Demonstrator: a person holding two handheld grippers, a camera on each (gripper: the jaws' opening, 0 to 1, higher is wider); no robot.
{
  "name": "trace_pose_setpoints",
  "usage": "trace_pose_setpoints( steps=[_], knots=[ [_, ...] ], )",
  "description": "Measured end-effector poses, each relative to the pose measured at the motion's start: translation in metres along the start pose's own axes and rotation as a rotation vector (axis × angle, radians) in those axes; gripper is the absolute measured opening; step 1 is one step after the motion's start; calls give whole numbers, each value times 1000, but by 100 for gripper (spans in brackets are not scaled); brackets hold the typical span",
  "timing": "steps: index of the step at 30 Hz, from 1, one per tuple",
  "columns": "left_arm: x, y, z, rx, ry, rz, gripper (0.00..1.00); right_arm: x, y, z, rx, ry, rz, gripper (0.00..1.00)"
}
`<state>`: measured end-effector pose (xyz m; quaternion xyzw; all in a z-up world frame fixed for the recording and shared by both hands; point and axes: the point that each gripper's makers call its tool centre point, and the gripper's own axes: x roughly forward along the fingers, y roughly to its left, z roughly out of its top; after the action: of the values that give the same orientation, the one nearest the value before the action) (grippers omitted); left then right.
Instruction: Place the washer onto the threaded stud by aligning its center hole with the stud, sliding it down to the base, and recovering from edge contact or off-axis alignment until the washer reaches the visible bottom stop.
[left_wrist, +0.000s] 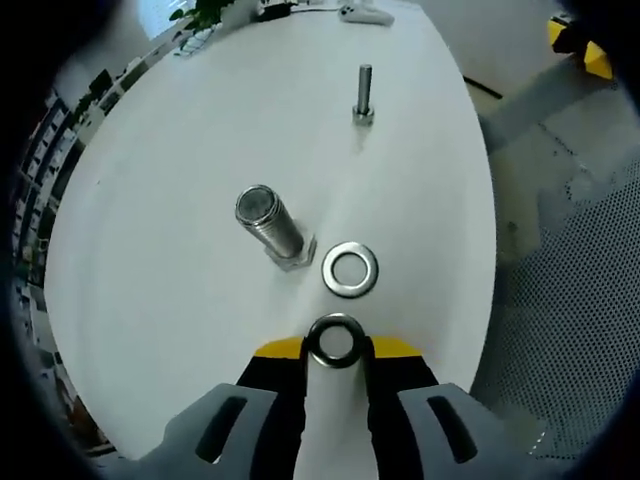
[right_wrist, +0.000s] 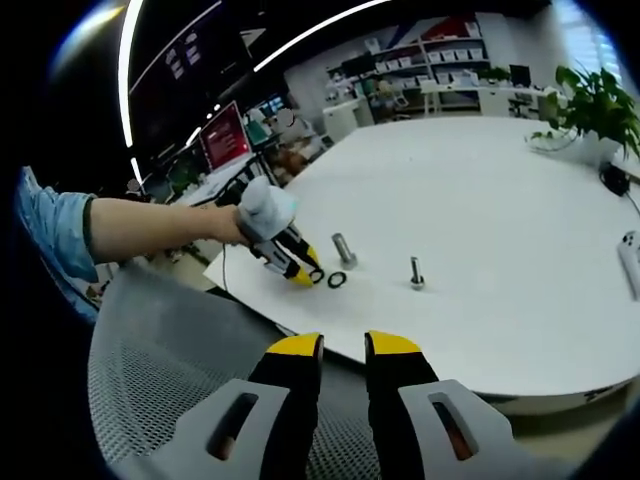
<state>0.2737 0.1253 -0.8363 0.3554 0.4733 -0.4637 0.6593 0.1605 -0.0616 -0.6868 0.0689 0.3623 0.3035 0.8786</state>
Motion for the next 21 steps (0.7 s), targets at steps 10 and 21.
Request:
trace_pose_setpoints(
  steps=[10,21],
  knots=[
    [-3,2,7,111,-52,166,19,0,0,1,2,-4,2,20],
    [-24,-1,23,49,-59,95,19,-1,0,2,7,-16,2,20]
  ],
)
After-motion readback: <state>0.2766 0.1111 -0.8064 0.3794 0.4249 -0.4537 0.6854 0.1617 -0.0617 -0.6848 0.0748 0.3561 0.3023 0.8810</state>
